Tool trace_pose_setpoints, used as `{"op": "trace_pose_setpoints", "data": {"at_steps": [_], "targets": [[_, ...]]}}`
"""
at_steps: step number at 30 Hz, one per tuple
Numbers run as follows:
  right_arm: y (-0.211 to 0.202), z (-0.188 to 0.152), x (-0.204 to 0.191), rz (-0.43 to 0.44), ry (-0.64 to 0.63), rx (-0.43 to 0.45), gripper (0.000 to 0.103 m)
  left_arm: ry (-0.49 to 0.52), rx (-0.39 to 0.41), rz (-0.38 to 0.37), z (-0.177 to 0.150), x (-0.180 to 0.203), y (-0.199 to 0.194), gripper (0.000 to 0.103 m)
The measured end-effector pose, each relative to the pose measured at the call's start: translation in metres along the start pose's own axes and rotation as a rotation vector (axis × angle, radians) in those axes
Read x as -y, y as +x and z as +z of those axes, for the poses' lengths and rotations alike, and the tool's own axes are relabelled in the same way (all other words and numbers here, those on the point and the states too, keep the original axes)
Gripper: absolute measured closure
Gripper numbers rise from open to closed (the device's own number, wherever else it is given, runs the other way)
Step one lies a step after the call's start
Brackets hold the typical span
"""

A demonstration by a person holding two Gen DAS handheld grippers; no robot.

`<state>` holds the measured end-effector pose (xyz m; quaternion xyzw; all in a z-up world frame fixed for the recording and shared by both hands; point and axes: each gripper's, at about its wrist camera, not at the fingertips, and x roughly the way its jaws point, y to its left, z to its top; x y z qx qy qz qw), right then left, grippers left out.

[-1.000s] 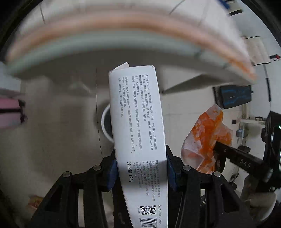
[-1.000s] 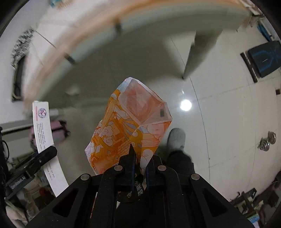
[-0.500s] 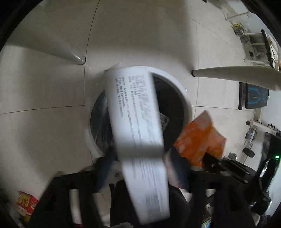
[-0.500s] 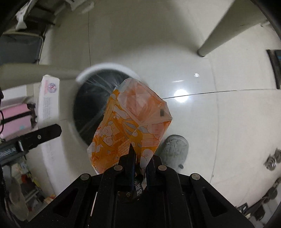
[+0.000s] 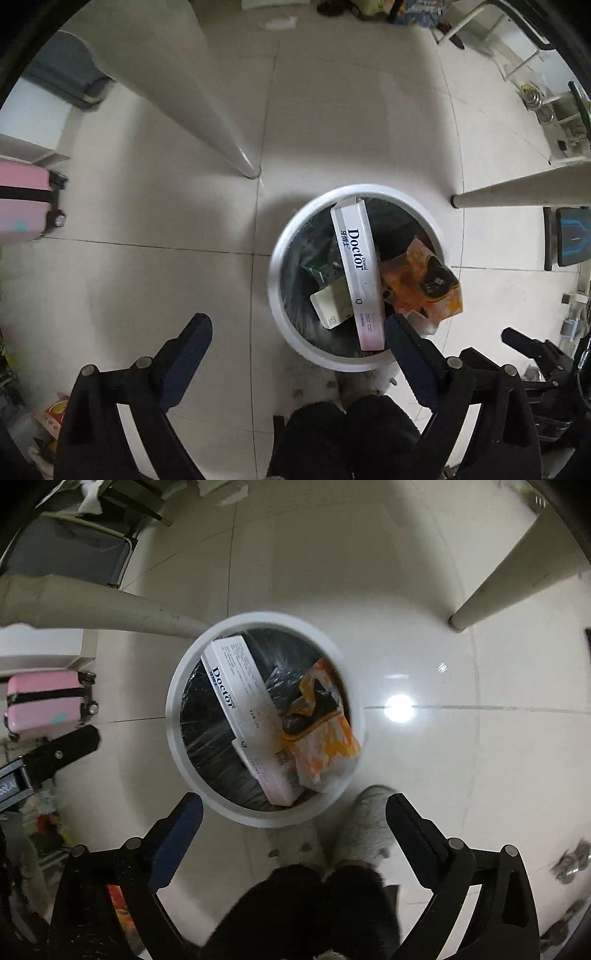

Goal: Collect trash
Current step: 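Raise both empty tools from the bin back over the table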

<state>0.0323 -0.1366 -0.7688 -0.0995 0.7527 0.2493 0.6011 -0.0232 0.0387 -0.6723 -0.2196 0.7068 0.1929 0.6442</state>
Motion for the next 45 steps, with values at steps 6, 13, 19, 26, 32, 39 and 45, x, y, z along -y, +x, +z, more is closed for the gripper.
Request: {"op": "trace_pose_setpoints", "data": {"at_steps": [6, 13, 19, 26, 32, 39, 45], "targets": [[-0.048, -0.013, -0.012, -0.136, -0.069, 0.063, 0.002, -0.012, 0.025, 0.005, -0.028, -0.019, -0.042, 0.007], [-0.126, -0.027, -0.029, -0.194, -0.068, 0.114, 0.002, -0.021, 0.042, -0.022, -0.048, -0.021, -0.095, 0.007], [-0.190, -0.046, -0.041, -0.204, -0.069, 0.134, 0.002, -0.023, 0.045, -0.027, -0.067, -0.016, -0.144, 0.007], [-0.280, -0.073, -0.062, -0.194, -0.074, 0.161, 0.002, -0.009, 0.080, -0.041, -0.089, -0.015, -0.220, 0.007], [-0.358, -0.096, -0.084, -0.175, -0.081, 0.177, 0.002, 0.000, 0.125, -0.056, -0.102, -0.021, -0.290, 0.007], [-0.440, -0.100, -0.116, -0.102, -0.078, 0.205, 0.002, -0.016, 0.220, -0.013, -0.093, -0.033, -0.358, 0.007], [-0.491, -0.049, -0.140, -0.015, -0.062, 0.255, 0.002, -0.072, 0.361, 0.025, -0.039, -0.037, -0.409, 0.007]]}}
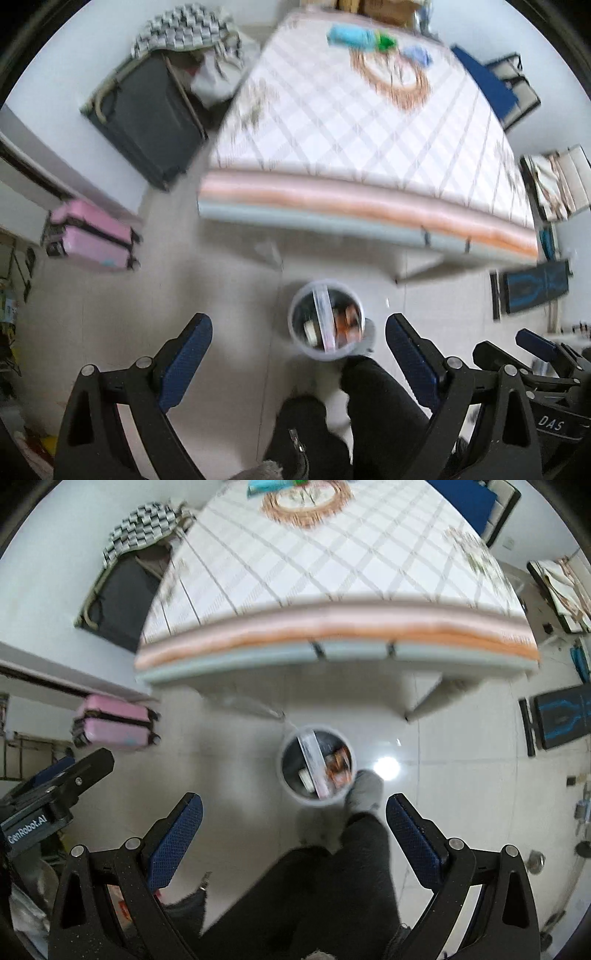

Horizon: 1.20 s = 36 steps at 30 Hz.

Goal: Collect trash
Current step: 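Raise both empty tools from the bin back over the table, then grasp the blue-green rice bag with left tool while right tool grasps blue plastic bag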

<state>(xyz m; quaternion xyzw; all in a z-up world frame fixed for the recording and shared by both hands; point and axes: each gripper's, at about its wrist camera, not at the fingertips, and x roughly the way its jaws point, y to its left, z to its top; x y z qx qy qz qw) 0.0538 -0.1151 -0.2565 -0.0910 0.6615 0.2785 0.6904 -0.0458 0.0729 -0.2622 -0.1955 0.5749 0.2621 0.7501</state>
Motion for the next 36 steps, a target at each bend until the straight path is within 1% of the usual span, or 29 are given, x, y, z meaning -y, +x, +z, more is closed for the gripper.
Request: {"op": "trace_pose_setpoints", "data": {"at_steps": [2, 3, 4, 6, 9, 11, 12, 15, 16, 18, 20, 23, 25, 26, 28, 30, 31, 32, 33, 34, 35, 36], "targets": [[-0.009, 0.035, 0.000, 0.010, 0.003, 0.032, 0.002, -0.013, 0.036, 0.035, 0.025, 0.004, -0.003, 0.007], [-0.013, 0.054, 0.003, 0.013, 0.007, 0.044, 0.002, -0.018, 0.048, 0.042, 0.039, 0.007, -0.003, 0.002], [-0.014, 0.070, 0.006, 0.012, 0.012, 0.049, 0.002, -0.022, 0.056, 0.045, 0.053, 0.011, 0.001, 0.000], [-0.011, 0.113, 0.016, 0.020, 0.025, 0.049, 0.002, -0.034, 0.056, 0.062, 0.086, 0.020, 0.010, 0.000], [-0.001, 0.199, 0.039, 0.009, 0.034, 0.062, 0.002, -0.074, 0.047, 0.079, 0.147, 0.038, 0.032, 0.000], [0.007, 0.258, 0.056, 0.005, 0.042, 0.073, 0.002, -0.119, 0.026, 0.077, 0.198, 0.049, 0.049, 0.000], [0.017, 0.298, 0.067, -0.003, 0.053, 0.076, 0.002, -0.152, 0.012, 0.056, 0.220, 0.054, 0.058, 0.000], [0.038, 0.393, 0.093, -0.016, 0.075, 0.090, 0.002, -0.268, -0.022, -0.024, 0.293, 0.064, 0.089, 0.000], [0.047, 0.435, 0.104, -0.028, 0.091, 0.095, 0.002, -0.315, -0.030, -0.057, 0.324, 0.068, 0.104, 0.000], [0.063, 0.491, 0.119, -0.027, 0.116, 0.091, 0.002, -0.383, -0.036, -0.074, 0.362, 0.073, 0.124, 0.001], [0.083, 0.553, 0.135, -0.020, 0.146, 0.086, 0.002, -0.466, -0.036, -0.107, 0.405, 0.076, 0.152, 0.001], [0.118, 0.626, 0.147, -0.031, 0.170, 0.078, 0.002, -0.562, -0.059, -0.157, 0.451, 0.073, 0.195, 0.001], [0.141, 0.665, 0.152, -0.032, 0.189, 0.067, 0.002, -0.609, -0.080, -0.189, 0.476, 0.071, 0.225, 0.003], [0.152, 0.676, 0.154, -0.031, 0.203, 0.063, 0.002, -0.625, -0.089, -0.197, 0.489, 0.074, 0.237, 0.004], [0.174, 0.698, 0.159, -0.021, 0.231, 0.051, 0.003, -0.662, -0.111, -0.215, 0.506, 0.073, 0.260, 0.020], [0.193, 0.712, 0.160, -0.009, 0.248, 0.040, 0.005, -0.705, -0.130, -0.242, 0.518, 0.071, 0.280, 0.022], [0.201, 0.716, 0.160, -0.011, 0.252, 0.036, 0.009, -0.723, -0.131, -0.245, 0.524, 0.069, 0.287, 0.026], [0.208, 0.720, 0.160, -0.013, 0.254, 0.034, 0.010, -0.732, -0.129, -0.234, 0.527, 0.068, 0.288, 0.027], [0.210, 0.723, 0.157, -0.023, 0.254, 0.050, 0.013, -0.738, -0.102, -0.224, 0.532, 0.068, 0.285, 0.037], [0.210, 0.727, 0.150, -0.023, 0.233, 0.073, 0.025, -0.708, -0.077, -0.229, 0.539, 0.071, 0.282, 0.055], [0.211, 0.725, 0.144, -0.045, 0.212, 0.079, 0.037, -0.678, -0.076, -0.205, 0.544, 0.075, 0.281, 0.061], [0.211, 0.728, 0.138, -0.075, 0.193, 0.089, 0.047, -0.642, -0.066, -0.173, 0.546, 0.078, 0.278, 0.070]]}}
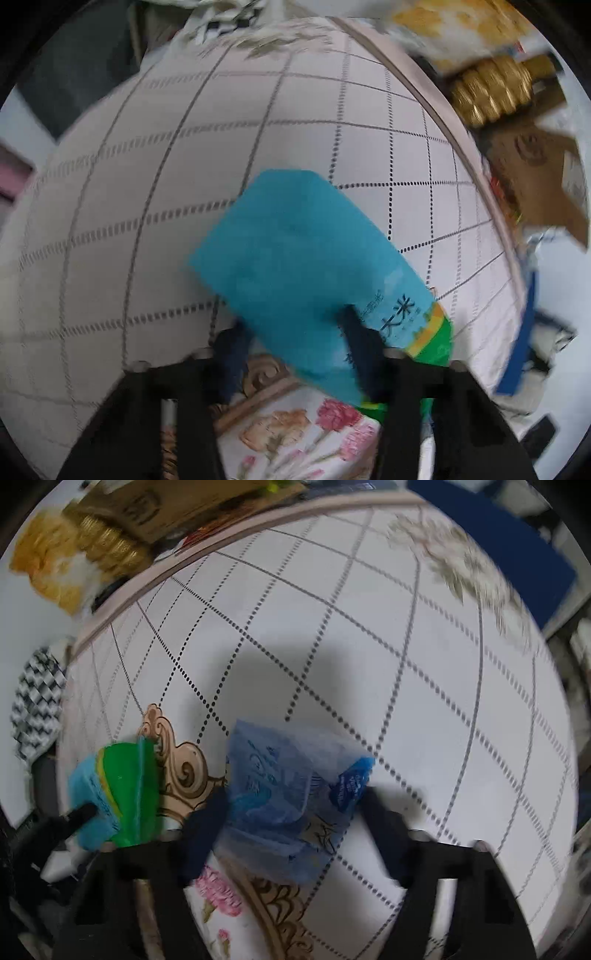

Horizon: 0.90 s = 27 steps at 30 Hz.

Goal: Collect trash
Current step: 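Grasp the blue-green rice bag with left tool while right tool grasps blue plastic bag, then carry both bags down to the bin while both tools release them inside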

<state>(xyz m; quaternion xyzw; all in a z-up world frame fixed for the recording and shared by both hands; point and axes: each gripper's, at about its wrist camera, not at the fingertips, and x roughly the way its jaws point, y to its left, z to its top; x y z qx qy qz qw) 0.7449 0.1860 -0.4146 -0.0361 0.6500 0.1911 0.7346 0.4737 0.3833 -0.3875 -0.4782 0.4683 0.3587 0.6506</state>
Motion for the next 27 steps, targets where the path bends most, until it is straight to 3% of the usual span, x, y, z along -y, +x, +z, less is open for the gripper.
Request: {"op": "trace_pose_setpoints", "data": {"at_steps": [1, 2, 7, 17, 22, 27], "targets": [[0.000, 0.000, -0.003, -0.015, -0.009, 0.001, 0.061, 0.026, 0.014, 0.016, -0.001, 0.002, -0.002, 0.078], [0.001, 0.000, -0.005, -0.019, -0.013, 0.003, 0.068, 0.059, 0.030, 0.040, -0.003, 0.004, -0.006, 0.083], [-0.014, -0.009, -0.013, -0.019, -0.087, 0.034, 0.084, 0.185, 0.123, 0.117, -0.019, 0.003, -0.040, 0.093], [-0.077, -0.062, -0.002, 0.072, -0.118, 0.082, 0.089, 0.341, 0.279, 0.158, -0.055, -0.002, -0.125, 0.095], [-0.133, -0.123, 0.010, 0.108, -0.139, 0.118, 0.089, 0.419, 0.327, 0.166, -0.092, -0.011, -0.165, 0.095], [-0.184, -0.192, 0.016, 0.132, -0.164, 0.155, 0.089, 0.481, 0.355, 0.153, -0.144, -0.047, -0.211, 0.095]]}}
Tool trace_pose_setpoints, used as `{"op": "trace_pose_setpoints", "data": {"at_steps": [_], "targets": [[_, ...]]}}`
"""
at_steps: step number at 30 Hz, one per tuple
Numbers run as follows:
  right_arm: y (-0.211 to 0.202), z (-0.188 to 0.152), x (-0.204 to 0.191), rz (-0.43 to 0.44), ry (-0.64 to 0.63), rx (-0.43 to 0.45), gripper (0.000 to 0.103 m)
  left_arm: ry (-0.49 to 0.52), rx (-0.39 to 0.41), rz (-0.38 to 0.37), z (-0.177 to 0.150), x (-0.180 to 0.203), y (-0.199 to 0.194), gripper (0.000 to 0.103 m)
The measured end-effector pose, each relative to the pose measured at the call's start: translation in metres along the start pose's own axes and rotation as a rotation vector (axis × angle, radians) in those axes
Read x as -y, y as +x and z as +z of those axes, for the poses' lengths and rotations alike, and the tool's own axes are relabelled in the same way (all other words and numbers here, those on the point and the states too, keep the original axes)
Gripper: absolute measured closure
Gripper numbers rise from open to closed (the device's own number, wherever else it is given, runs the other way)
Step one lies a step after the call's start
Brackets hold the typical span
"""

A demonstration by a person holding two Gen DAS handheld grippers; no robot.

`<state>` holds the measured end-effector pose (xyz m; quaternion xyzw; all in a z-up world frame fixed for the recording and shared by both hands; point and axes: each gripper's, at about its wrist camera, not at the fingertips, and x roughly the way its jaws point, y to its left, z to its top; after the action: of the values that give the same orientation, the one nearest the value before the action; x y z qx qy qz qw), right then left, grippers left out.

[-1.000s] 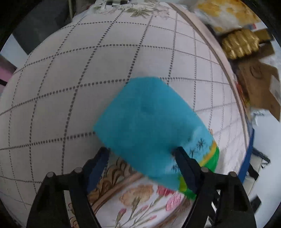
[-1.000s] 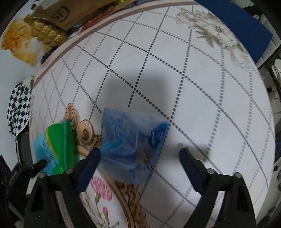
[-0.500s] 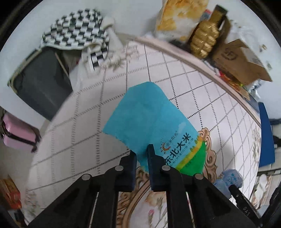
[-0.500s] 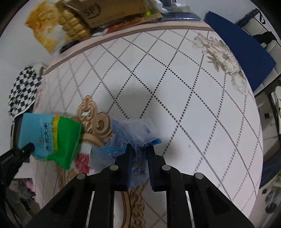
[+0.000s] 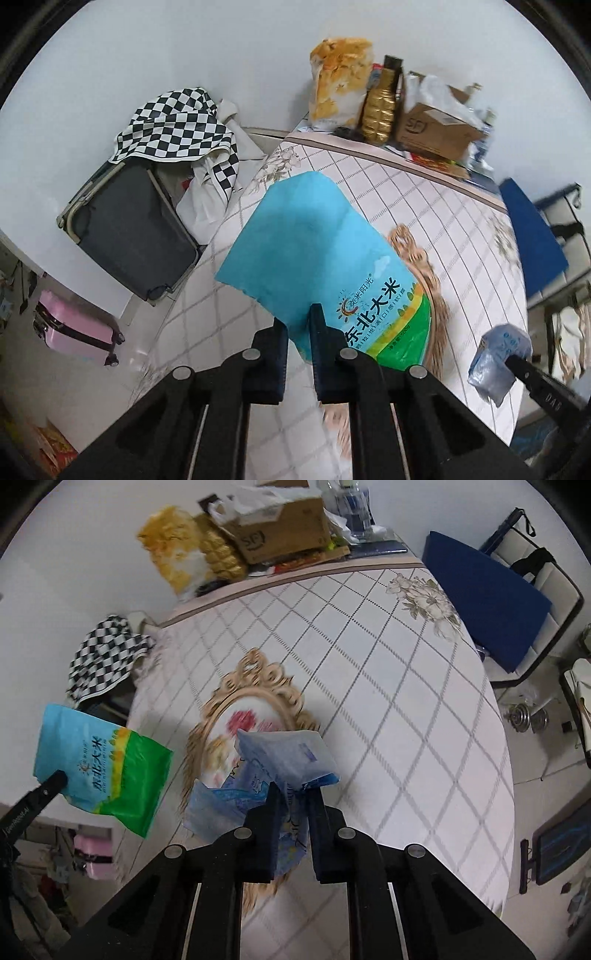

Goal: Collect trash
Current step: 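Carry both bags down to the bin while both tools release them inside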

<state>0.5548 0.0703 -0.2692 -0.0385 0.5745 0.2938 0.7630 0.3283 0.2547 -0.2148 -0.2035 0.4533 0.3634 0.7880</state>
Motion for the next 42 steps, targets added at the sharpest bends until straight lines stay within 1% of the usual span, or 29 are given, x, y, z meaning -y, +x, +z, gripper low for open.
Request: {"op": "trace_pose_setpoints", "data": {"at_steps": [4, 6, 10, 12, 14, 16, 17, 20, 22, 24, 25, 28, 31, 33, 34, 35, 36, 39, 40, 42], "targets": [[-0.053, -0.066, -0.013, 0.000, -0.025, 0.034, 0.089, 0.033, 0.031, -0.032, -0.043, -0.025, -0.048, 0.095], [-0.076, -0.097, -0.018, 0.000, -0.026, 0.052, 0.089, 0.052, 0.045, -0.061, -0.068, -0.039, -0.071, 0.095], [-0.124, -0.182, -0.035, -0.016, -0.013, 0.088, 0.089, 0.104, 0.055, -0.126, -0.124, -0.074, -0.112, 0.095], [-0.145, -0.234, -0.045, -0.030, 0.007, 0.097, 0.089, 0.136, 0.045, -0.152, -0.157, -0.092, -0.127, 0.095], [-0.162, -0.290, -0.053, -0.044, 0.035, 0.085, 0.089, 0.166, 0.014, -0.175, -0.193, -0.111, -0.139, 0.095], [-0.171, -0.346, -0.058, -0.037, 0.067, 0.048, 0.089, 0.188, -0.036, -0.195, -0.228, -0.127, -0.146, 0.095], [-0.173, -0.368, -0.060, -0.041, 0.072, 0.031, 0.089, 0.195, -0.064, -0.198, -0.245, -0.133, -0.147, 0.095], [-0.167, -0.438, -0.064, -0.046, 0.095, -0.054, 0.089, 0.211, -0.185, -0.206, -0.299, -0.150, -0.136, 0.095], [-0.153, -0.489, -0.061, -0.057, 0.116, -0.131, 0.089, 0.222, -0.259, -0.188, -0.332, -0.158, -0.120, 0.095], [-0.133, -0.527, -0.057, -0.071, 0.114, -0.198, 0.089, 0.221, -0.353, -0.171, -0.368, -0.164, -0.093, 0.095], [-0.122, -0.541, -0.055, -0.079, 0.114, -0.226, 0.089, 0.220, -0.389, -0.159, -0.384, -0.166, -0.082, 0.095], [-0.073, -0.590, -0.040, -0.106, 0.101, -0.320, 0.089, 0.218, -0.487, -0.108, -0.431, -0.165, -0.030, 0.095], [-0.015, -0.621, -0.022, -0.114, 0.086, -0.385, 0.089, 0.186, -0.560, -0.080, -0.472, -0.160, 0.032, 0.095], [0.023, -0.633, -0.010, -0.107, 0.086, -0.414, 0.089, 0.140, -0.609, -0.081, -0.496, -0.154, 0.085, 0.095], [0.050, -0.641, -0.002, -0.103, 0.086, -0.427, 0.089, 0.121, -0.626, -0.079, -0.505, -0.153, 0.105, 0.094], [0.067, -0.641, 0.002, -0.102, 0.081, -0.433, 0.089, 0.105, -0.652, -0.081, -0.517, -0.150, 0.132, 0.094], [0.093, -0.646, 0.010, -0.102, 0.077, -0.440, 0.089, 0.088, -0.672, -0.079, -0.528, -0.148, 0.155, 0.094], [0.152, -0.650, 0.031, -0.094, 0.103, -0.461, 0.089, 0.062, -0.720, -0.081, -0.557, -0.140, 0.222, 0.093], [0.175, -0.653, 0.039, -0.091, 0.112, -0.467, 0.089, 0.059, -0.729, -0.089, -0.567, -0.139, 0.234, 0.090], [0.206, -0.654, 0.046, -0.078, 0.133, -0.474, 0.089, 0.060, -0.749, -0.106, -0.587, -0.134, 0.265, 0.089]]}}
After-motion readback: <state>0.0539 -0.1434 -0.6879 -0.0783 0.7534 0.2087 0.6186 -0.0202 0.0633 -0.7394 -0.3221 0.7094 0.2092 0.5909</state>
